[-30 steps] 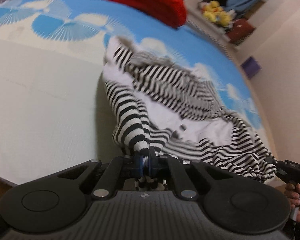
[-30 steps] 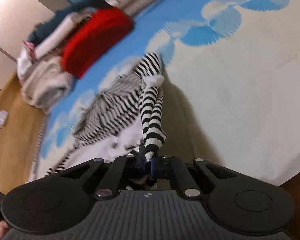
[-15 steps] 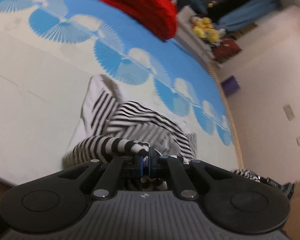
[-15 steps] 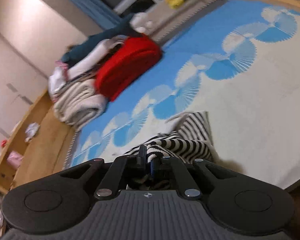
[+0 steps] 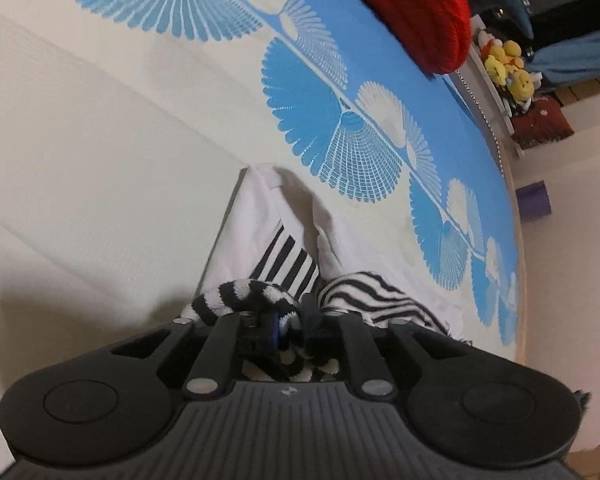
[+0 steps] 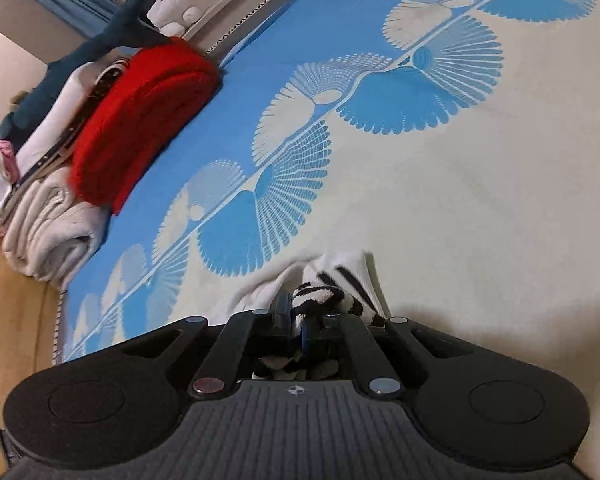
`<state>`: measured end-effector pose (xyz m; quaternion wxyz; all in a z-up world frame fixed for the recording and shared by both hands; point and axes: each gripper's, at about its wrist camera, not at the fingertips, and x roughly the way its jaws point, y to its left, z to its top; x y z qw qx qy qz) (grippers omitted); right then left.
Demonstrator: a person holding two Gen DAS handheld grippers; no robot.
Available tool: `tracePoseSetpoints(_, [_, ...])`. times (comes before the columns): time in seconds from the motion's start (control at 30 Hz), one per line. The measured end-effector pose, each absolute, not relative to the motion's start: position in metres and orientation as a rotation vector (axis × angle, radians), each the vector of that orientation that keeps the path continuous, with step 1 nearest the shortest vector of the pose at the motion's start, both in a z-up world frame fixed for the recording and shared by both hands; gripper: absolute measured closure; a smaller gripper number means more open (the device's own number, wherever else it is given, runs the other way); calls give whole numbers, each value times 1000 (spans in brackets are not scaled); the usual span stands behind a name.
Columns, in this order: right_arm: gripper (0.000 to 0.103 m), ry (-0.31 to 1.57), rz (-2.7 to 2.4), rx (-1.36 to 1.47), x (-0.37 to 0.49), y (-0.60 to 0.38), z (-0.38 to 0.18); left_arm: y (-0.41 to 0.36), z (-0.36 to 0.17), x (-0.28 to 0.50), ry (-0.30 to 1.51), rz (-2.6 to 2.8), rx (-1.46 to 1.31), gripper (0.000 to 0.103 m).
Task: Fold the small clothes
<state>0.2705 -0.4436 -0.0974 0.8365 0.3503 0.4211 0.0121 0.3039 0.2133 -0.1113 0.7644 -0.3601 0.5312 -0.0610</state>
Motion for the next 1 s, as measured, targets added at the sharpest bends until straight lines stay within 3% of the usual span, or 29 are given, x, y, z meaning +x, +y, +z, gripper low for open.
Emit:
tracePoseSetpoints(0.03, [92, 903, 15, 740, 274, -443, -101, 215, -112, 307, 1157, -143, -805, 74])
tracePoseSetpoints(0.1, [90, 885, 16, 773, 276, -446, -98, 221, -107, 307, 1121, -156, -848, 68])
tracePoseSetpoints(0.2, [73, 783, 54, 800, 270, -454, -83, 228, -94, 301, 1028, -188, -894, 45])
tracePoseSetpoints(0.27, [58, 742, 73, 778, 263, -457, -77, 230, -86, 297, 986, -216, -889, 44])
tracePoseSetpoints(0.4, [57, 723, 68, 554, 253, -449, -69, 207, -65, 291, 968, -228, -556, 44])
tracePoseSetpoints(0.53, [54, 757, 149, 297, 248, -426, -73, 168, -62, 281, 968, -319, -220, 19])
tracePoseSetpoints(0.77, [51, 775, 262, -74, 245, -377, -86, 130, -95, 273, 1019, -341, 106, 19])
tracePoseSetpoints(1.0, [48, 797, 337, -259, 253, -341, -104, 115, -105, 286, 965, -343, 184, 20])
